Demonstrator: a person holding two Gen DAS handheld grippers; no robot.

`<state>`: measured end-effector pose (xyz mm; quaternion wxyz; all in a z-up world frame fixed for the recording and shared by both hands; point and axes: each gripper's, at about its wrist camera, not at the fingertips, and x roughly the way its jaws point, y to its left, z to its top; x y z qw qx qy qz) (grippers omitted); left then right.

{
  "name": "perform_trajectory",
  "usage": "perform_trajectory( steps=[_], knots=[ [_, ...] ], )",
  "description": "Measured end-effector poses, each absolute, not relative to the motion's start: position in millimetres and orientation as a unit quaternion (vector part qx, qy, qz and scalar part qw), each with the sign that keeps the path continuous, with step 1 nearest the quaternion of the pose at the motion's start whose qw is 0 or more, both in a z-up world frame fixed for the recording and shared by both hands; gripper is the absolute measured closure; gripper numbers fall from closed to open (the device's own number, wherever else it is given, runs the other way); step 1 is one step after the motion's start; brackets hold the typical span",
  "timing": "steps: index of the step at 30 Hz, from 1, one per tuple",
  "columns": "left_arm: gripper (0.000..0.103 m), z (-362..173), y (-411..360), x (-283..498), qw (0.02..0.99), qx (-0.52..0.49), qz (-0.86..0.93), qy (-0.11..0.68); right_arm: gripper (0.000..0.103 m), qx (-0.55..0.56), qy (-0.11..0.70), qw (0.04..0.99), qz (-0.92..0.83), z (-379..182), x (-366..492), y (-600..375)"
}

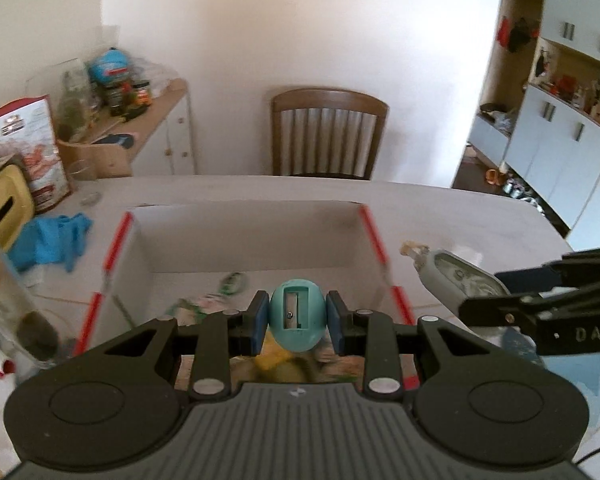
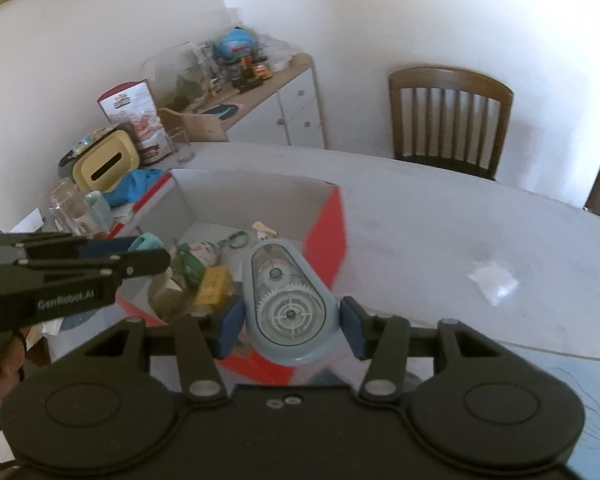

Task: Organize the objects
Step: 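Carry the sharpener and tape dispenser over the box with both grippers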

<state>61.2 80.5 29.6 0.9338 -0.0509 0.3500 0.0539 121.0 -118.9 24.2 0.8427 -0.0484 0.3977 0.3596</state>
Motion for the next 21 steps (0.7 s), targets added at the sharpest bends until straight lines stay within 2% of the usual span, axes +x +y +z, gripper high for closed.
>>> perform_trajectory(
  steps=[10,21],
  knots=[
    [0.073,14,143,85,0.925,-0.058,0.076,0.367,0.052,-0.064,0.407,0.84,0.353,10,117,-56],
    [0.073,-14,159,123,0.916,-0.044,0.056,0.395,0.052,-0.094,0.424,0.837,0.331,-16,117,-9]
  ],
)
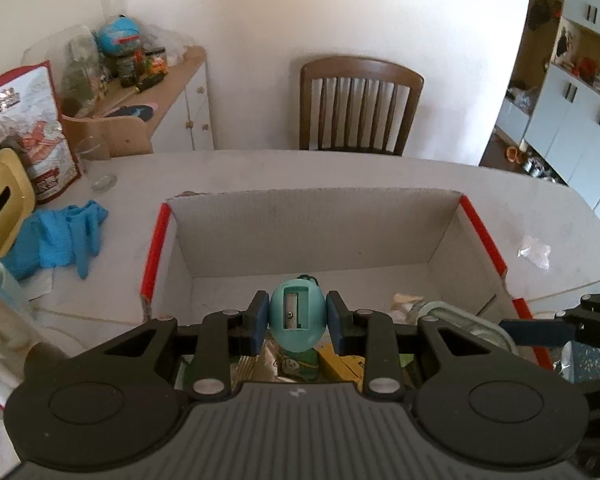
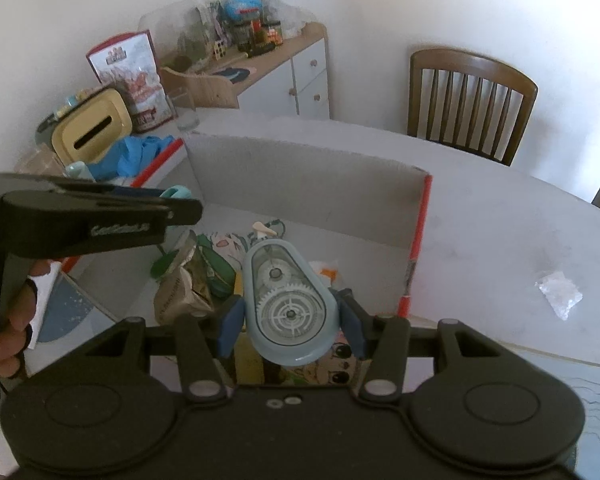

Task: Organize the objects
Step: 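Carry the sharpener and tape dispenser over the box with both grippers, then open both grippers to drop the sharpener and tape dispenser into the box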

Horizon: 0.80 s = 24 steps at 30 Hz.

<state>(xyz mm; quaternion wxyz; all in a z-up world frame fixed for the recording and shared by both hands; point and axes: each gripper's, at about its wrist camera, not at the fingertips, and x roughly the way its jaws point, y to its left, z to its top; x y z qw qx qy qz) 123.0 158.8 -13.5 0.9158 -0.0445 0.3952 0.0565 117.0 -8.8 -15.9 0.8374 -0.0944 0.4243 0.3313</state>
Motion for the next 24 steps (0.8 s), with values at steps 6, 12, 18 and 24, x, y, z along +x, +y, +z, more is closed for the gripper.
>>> perform_trajectory(
  steps=[6,12,18,24],
  knots=[
    [0.073,-30,159,140,0.907,-0.033,0.049,0.418,0.052,-0.118,0.431,0.834,0.325,-29,115,10],
    [0.073,-48,155,149,0.893,-0.017,0.035,0.448,0.052,-0.138,0.432,0.833,0.317,-38,112,22],
    [0.073,-61,153,152,0.88,-0.014,0.028,0.474,0.052,-0.145,0.438,0.831,0.311,-45,111,28],
    [0.073,-68,155,153,0.875,-0.026,0.027,0.483,0.052,-0.15,0.443,0.826,0.315,-49,109,28]
  ],
)
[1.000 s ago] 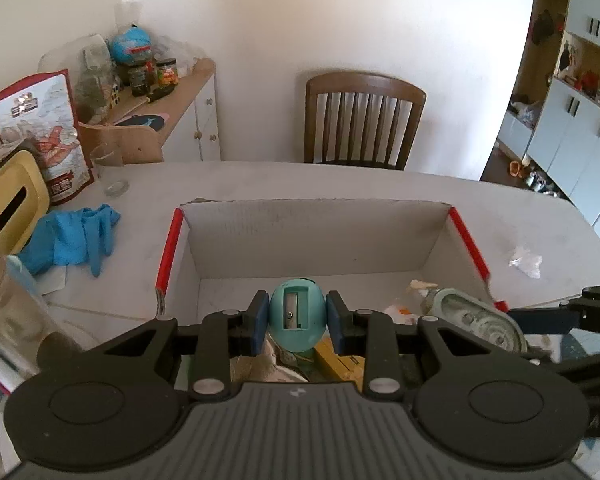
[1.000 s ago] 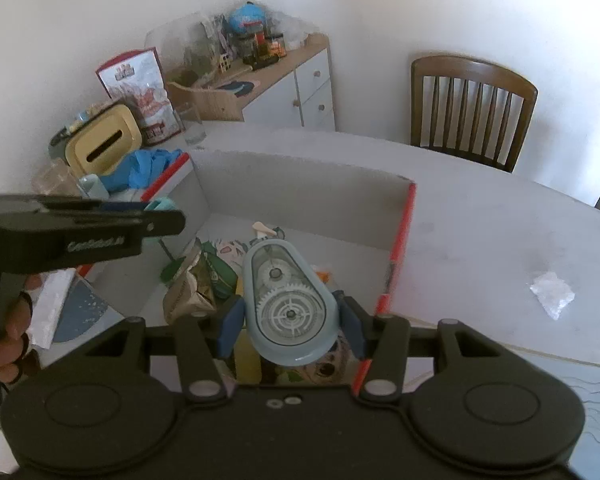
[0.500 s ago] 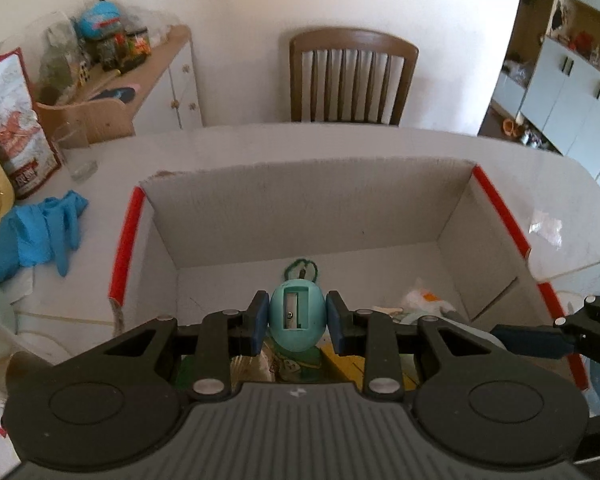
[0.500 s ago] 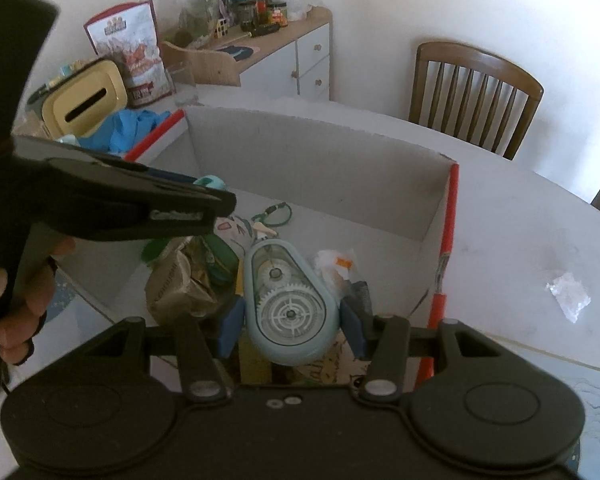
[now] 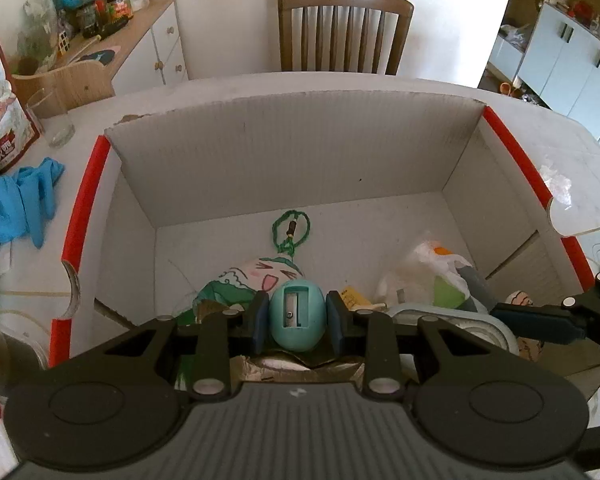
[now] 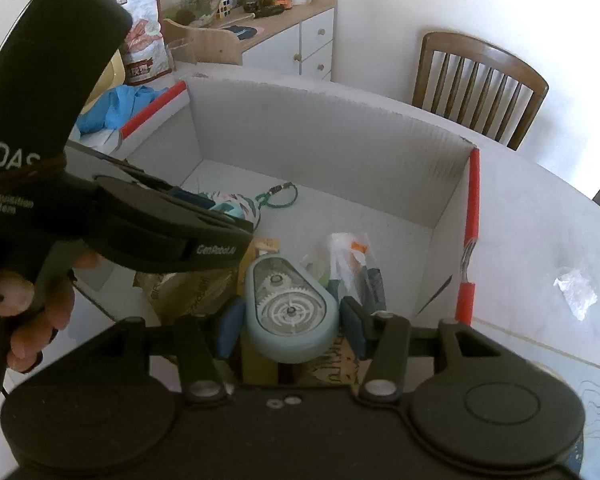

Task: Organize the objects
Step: 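Open both grippers to drop the sharpener and tape dispenser into the box, then move both grippers back over the dark pouch and clear bag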

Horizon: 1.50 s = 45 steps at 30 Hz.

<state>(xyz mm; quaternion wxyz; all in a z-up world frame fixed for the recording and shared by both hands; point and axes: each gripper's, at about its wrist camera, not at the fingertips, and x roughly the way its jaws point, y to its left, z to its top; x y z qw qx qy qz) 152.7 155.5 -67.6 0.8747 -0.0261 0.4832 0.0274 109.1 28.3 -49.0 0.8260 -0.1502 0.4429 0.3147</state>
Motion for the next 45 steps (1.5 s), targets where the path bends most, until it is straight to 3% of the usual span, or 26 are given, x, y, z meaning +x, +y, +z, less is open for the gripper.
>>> perform_trajectory(
  steps=[5,9,29,45],
  knots=[
    [0.07,-67,158,152,0.874,-0.04,0.029,0.484,0.05,-0.147,0.443,0.823,0.324,-48,109,25],
    [0.038,-64,160,148,0.878,-0.053,0.032,0.474,0.048,-0.144,0.437,0.824,0.33,-43,108,21],
    [0.037,-18,149,107,0.906,-0.048,0.036,0.419,0.041,-0.082,0.409,0.835,0.359,5,102,-33],
    [0.023,28,78,75,0.926,-0.03,0.026,0.375,0.026,-0.038,0.388,0.852,0.348,29,99,-109]
  ],
)
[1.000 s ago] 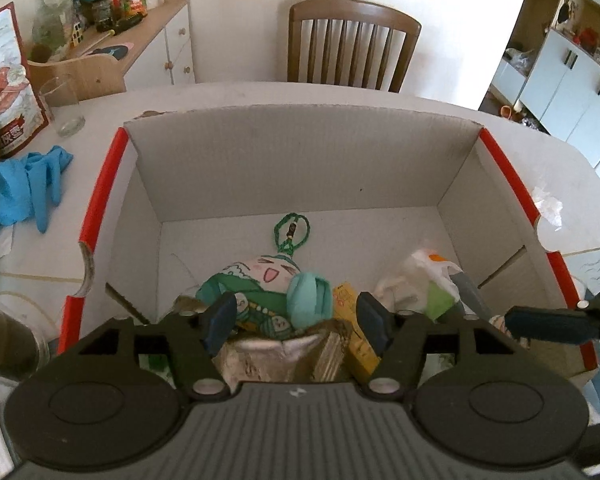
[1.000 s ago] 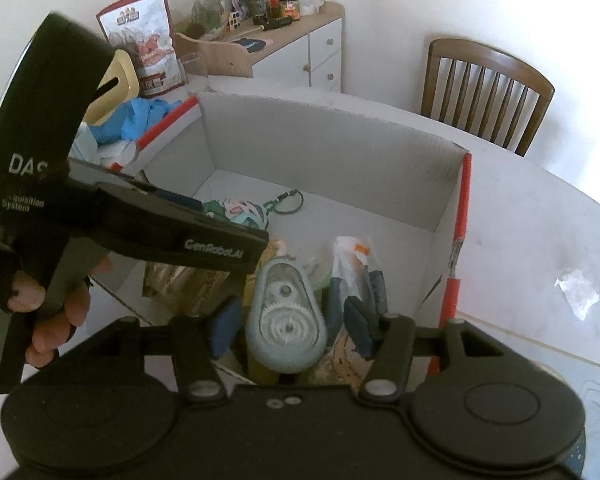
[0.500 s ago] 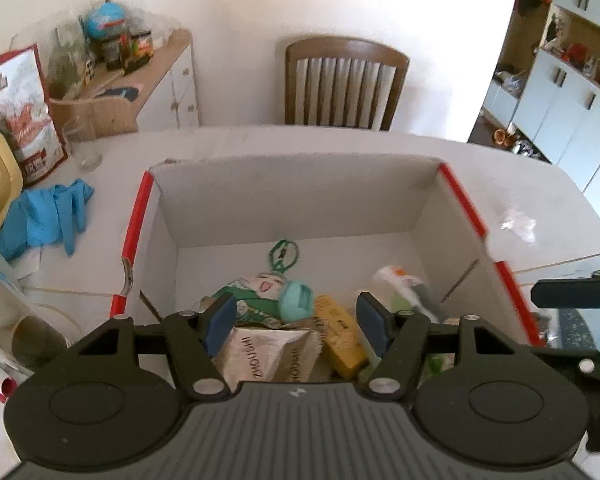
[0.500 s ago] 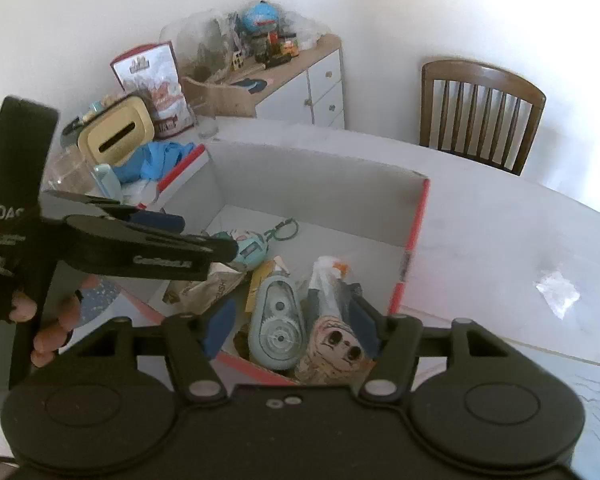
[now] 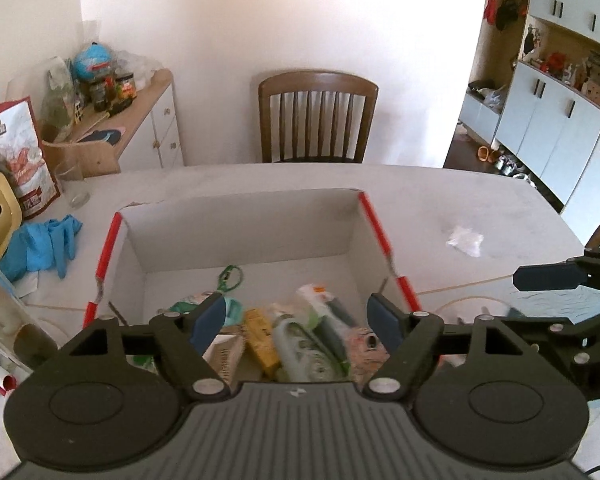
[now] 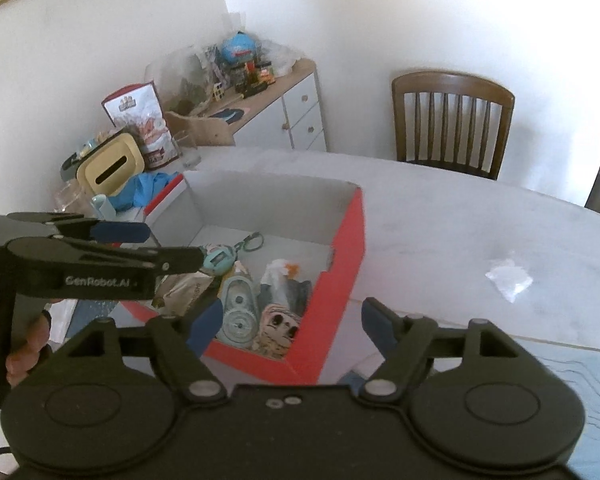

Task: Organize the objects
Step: 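Move both grippers back over the dark pouch and clear bag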

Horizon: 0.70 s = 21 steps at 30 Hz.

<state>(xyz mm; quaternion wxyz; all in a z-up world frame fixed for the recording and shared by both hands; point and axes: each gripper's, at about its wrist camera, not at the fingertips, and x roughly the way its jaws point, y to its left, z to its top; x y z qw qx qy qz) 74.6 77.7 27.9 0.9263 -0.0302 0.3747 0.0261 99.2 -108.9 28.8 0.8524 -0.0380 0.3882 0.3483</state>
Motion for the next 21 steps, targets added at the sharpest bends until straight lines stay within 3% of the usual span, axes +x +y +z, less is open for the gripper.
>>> perform_trajectory(
  steps=[11,16,21],
  knots=[
    [0.017,34,14,73,0.927,-0.018,0.03,0.373,0.01,-0.004,0.366,0.867,0.338,35,109,-180],
    [0.016,29,-10,78,0.925,-0.029,0.024,0.377,0.008,0.002,0.362,0.873,0.325,35,119,-213],
    [0.003,22,-34,84,0.925,-0.035,0.024,0.379,0.007,0.004,0.363,0.878,0.313,30,130,-244]
  ],
)
